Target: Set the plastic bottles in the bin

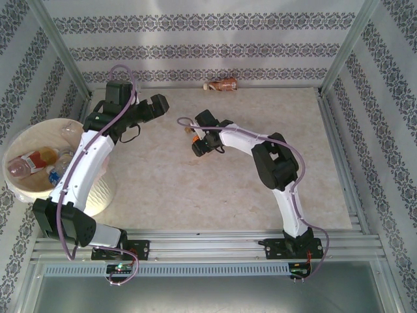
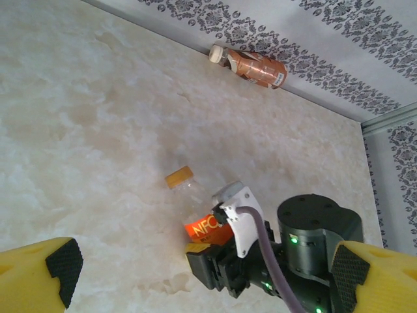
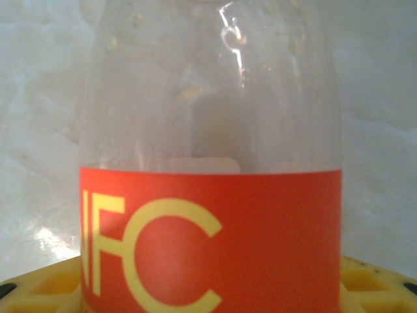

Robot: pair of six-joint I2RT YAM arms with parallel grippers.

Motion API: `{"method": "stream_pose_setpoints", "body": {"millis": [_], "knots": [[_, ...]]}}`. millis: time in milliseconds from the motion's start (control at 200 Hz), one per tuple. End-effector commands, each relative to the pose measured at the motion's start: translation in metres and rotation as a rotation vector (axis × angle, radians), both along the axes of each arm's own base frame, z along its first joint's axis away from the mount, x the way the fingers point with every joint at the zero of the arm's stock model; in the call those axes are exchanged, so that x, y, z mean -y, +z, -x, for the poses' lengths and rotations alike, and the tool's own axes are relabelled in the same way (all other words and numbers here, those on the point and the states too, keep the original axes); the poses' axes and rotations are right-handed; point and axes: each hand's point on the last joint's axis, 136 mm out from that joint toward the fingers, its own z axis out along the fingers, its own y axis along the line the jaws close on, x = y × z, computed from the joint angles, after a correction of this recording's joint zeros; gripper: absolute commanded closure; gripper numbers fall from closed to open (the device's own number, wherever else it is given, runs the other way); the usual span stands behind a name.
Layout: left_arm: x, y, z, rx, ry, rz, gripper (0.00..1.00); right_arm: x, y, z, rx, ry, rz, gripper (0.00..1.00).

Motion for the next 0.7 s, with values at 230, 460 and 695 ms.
{"method": "stream_pose_setpoints", "body": {"millis": [230,460,695], "knots": [[0.012,0.012,-0.005,0.085,-0.022,0.081,0.0,-0.019,0.106,-0.001,0.204,0.008,-0.353,0.53],[0.046,0.031,-0.002,0.191,-0.194,0.226,0.0,-0.018,0.172,0.003,0.271,0.001,-0.635,0.53],[0.065,0.04,0.005,0.235,-0.315,0.292,0.0,-0.026,0.214,0.018,0.264,0.071,-0.82,0.52]]}}
